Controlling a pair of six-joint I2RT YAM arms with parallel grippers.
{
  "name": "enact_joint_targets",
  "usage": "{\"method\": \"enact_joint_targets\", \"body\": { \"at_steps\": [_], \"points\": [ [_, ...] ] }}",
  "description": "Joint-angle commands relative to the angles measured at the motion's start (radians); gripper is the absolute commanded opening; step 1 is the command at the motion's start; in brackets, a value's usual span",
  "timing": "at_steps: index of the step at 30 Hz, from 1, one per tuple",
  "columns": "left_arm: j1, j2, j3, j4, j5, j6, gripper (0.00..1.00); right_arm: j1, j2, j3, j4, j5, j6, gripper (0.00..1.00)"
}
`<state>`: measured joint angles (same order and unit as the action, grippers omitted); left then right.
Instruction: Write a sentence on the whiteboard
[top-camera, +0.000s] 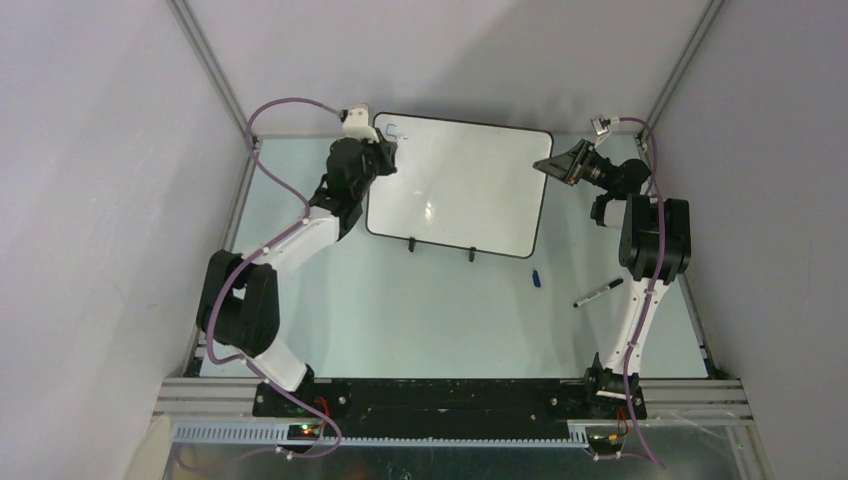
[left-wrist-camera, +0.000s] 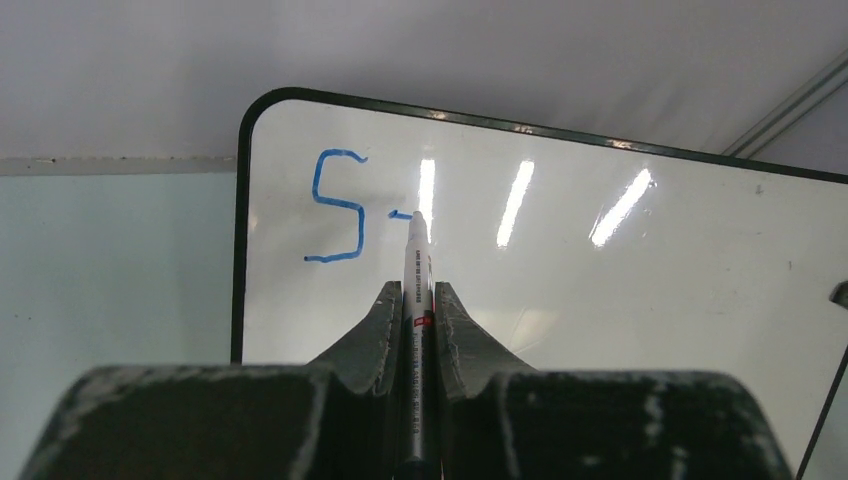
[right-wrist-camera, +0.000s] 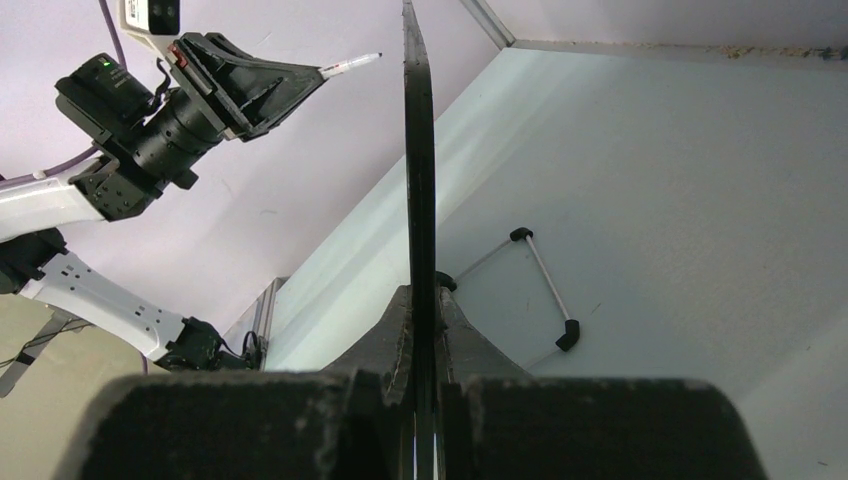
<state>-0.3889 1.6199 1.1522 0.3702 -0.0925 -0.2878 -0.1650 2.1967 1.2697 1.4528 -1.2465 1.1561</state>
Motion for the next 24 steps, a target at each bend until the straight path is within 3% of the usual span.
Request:
{"method": "enact_joint_targets", "body": {
  "at_steps": [1,24],
  "points": [
    [-0.004,-0.026,0.05,0.056,0.014,0.0,0.0,0.01,-0.06,-0.001,0.051,-0.038,0.01,0.0],
    [-0.004,0.072,0.178,-0.057,-0.012,0.019,0.0,0.01,-0.06,-0.001,0.053,-0.04,0.013,0.0]
  ]
}}
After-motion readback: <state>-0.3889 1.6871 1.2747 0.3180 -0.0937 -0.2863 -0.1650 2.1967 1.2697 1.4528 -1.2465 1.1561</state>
